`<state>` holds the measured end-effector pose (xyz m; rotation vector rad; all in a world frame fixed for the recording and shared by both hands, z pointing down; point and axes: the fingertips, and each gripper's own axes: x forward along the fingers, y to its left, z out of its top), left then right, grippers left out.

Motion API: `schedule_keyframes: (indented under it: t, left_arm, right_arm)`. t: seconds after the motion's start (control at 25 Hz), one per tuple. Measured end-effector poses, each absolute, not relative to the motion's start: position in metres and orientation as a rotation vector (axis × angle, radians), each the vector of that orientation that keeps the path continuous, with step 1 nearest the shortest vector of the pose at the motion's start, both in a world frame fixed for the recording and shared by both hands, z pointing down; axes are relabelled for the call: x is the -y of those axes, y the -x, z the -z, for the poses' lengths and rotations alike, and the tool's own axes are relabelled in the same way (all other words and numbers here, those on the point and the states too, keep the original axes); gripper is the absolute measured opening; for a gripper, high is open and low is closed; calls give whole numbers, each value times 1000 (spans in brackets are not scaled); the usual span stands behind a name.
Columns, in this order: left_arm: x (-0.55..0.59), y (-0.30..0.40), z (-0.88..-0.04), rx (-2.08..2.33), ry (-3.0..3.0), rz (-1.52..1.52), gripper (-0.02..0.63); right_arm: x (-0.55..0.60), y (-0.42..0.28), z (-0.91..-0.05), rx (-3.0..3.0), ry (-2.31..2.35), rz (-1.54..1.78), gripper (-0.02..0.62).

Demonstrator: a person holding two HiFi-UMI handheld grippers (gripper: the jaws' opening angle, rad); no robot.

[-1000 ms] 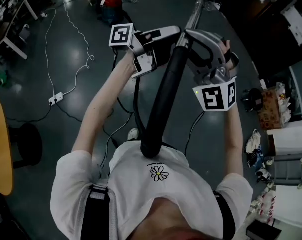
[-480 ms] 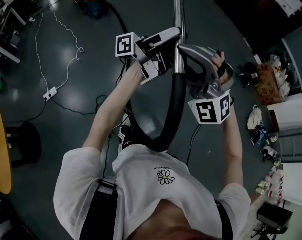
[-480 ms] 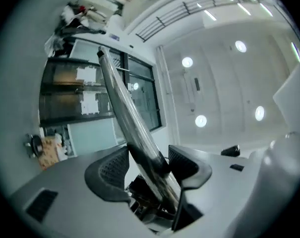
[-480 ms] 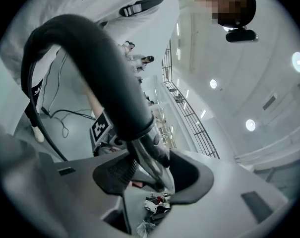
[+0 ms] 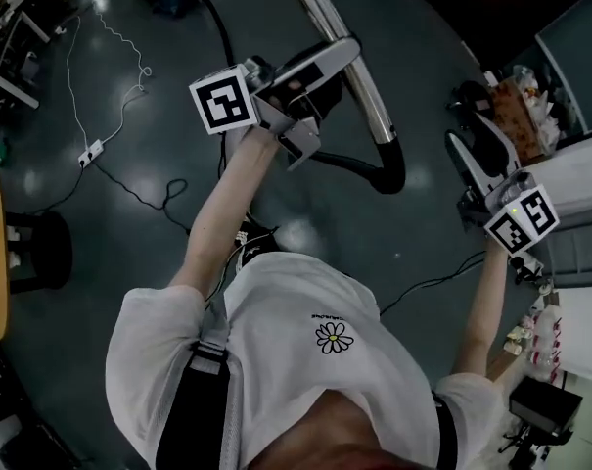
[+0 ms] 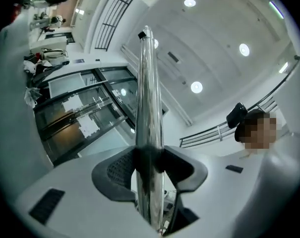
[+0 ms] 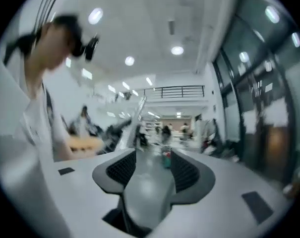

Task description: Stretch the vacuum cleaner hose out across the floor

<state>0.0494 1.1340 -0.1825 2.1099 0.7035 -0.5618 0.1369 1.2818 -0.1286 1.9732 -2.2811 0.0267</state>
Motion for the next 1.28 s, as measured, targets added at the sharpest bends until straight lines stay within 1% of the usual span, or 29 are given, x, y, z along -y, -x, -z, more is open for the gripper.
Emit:
schedule_keyframes:
  t: [0.04, 0.12, 0.24, 0.36, 0.44, 0.6, 0.8, 1.04, 1.28]
  left_arm:
    - [-1156, -53, 190, -741, -2130, 552, 176]
    - [-1205, -68, 200, -816, -2168, 516, 176]
    - [-1270, -80, 190, -902, -2271, 398, 176]
    - [-1314, -57, 180, -999, -2332, 313, 176]
    - [-1331, -49, 169, -1032, -2358, 262, 176]
    - [-1355, -64, 139, -1046, -2337, 142, 176]
    - [-1376, -73, 107, -1020, -2303, 59, 176]
    - [-1374, -73, 92, -1007, -2305, 19, 176]
    - [-1371, -68, 93, -1020, -2341, 30, 175]
  right_arm:
    - [-1292, -124, 138, 2479, -1964, -173, 209]
    - [-1307, -102, 144, 2666, -1903, -267, 209]
    - [-1329, -70, 123, 2514, -1820, -172, 209]
    - [-1338, -28, 92, 2351, -1769, -156, 209]
    - [-1340, -12, 74, 2334, -1763, -184, 209]
    - [-1346, -8, 35, 2317, -1708, -300, 209]
    - [-1366, -11, 6, 2285, -1753, -411, 209]
    - [-1367, -11, -11, 2233, -1742, -418, 209]
    - [-1364, -14, -15, 2118, -1716, -367, 209]
